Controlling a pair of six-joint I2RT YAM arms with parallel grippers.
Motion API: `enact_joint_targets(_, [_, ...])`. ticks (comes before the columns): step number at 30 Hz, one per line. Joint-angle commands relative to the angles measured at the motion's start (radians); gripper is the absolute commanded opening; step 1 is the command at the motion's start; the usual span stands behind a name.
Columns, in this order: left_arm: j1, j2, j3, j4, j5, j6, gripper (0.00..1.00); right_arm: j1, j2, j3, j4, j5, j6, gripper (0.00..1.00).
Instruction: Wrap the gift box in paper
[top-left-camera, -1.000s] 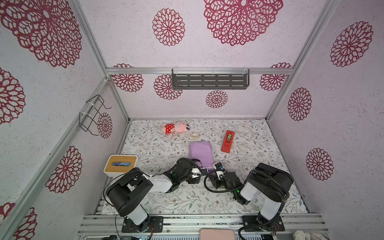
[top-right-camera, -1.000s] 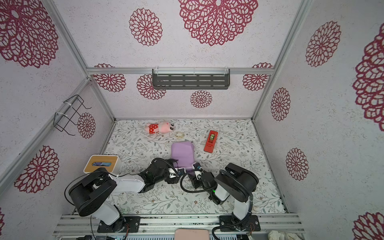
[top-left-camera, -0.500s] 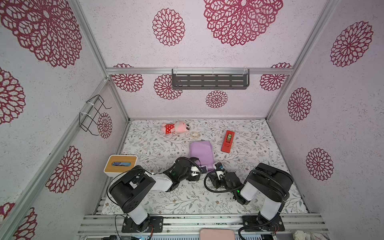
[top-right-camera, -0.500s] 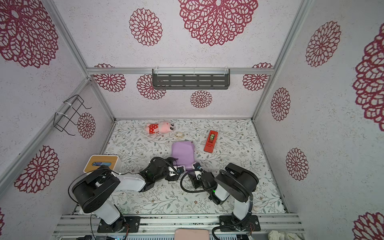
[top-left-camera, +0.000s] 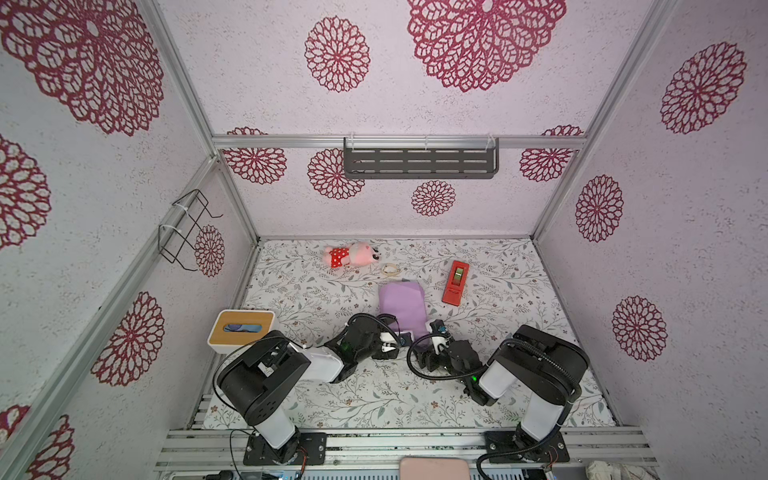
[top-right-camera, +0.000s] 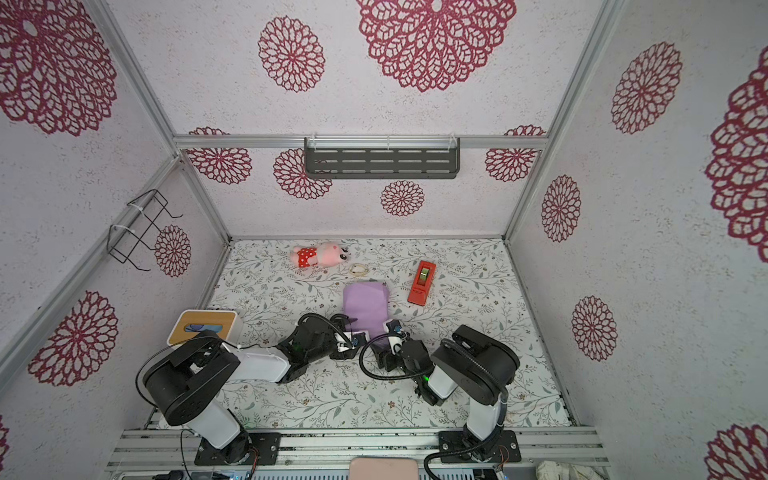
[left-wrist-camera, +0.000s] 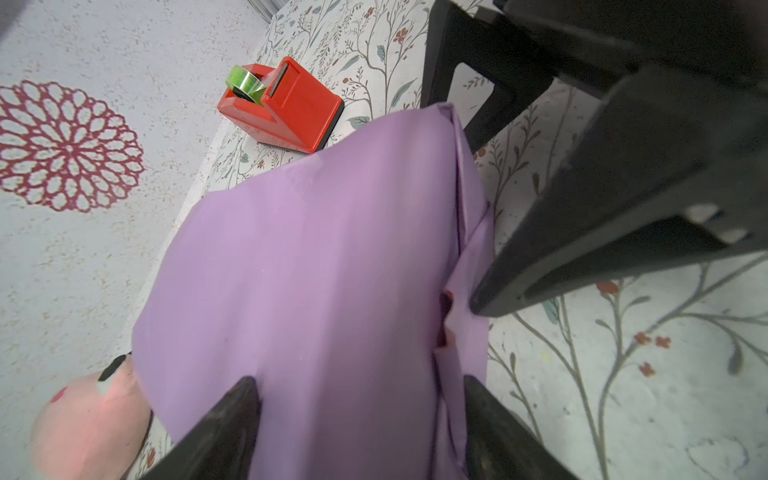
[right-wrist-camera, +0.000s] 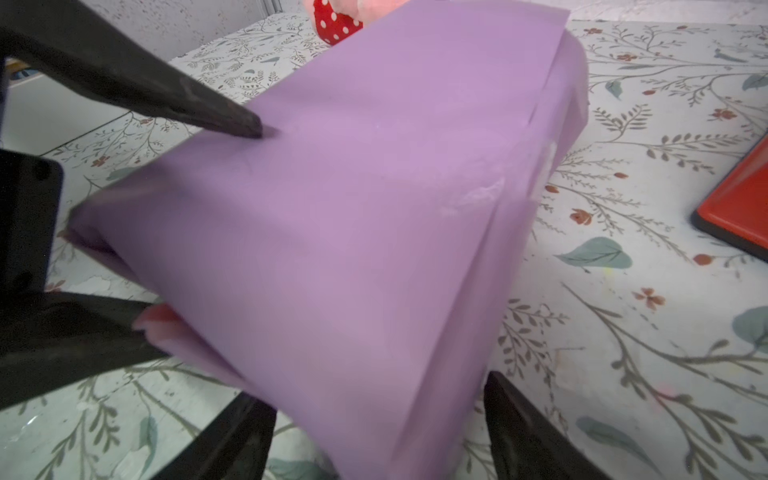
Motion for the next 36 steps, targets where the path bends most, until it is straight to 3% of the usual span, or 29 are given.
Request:
enact_joint_targets(1, [0.011, 0.006, -0.020, -0.050, 0.025, -0.013, 0.78, -0.017, 0.018, 0.015, 0.073, 0.025, 0.050, 0.79])
enact_joint_targets(11, [0.010, -0.013, -0.021, -0.036, 0.016, -0.002, 0.94, -0.018, 0.027, 0.021, 0.081, 0.012, 0.072, 0.77])
enact_joint_targets(15, [0.011, 0.014, -0.006, -0.051, 0.007, 0.010, 0.95, -0.019, 0.025, 0.018, 0.088, 0.009, 0.082, 0.77])
enact_joint_targets(25, [0.011, 0.063, 0.018, -0.055, -0.047, 0.045, 0.92, -0.019, 0.030, 0.028, 0.097, -0.013, 0.107, 0.75])
enact_joint_targets(36, [0.010, 0.071, 0.026, -0.067, -0.058, 0.045, 0.76, -0.025, 0.002, -0.018, 0.091, 0.013, 0.088, 0.78])
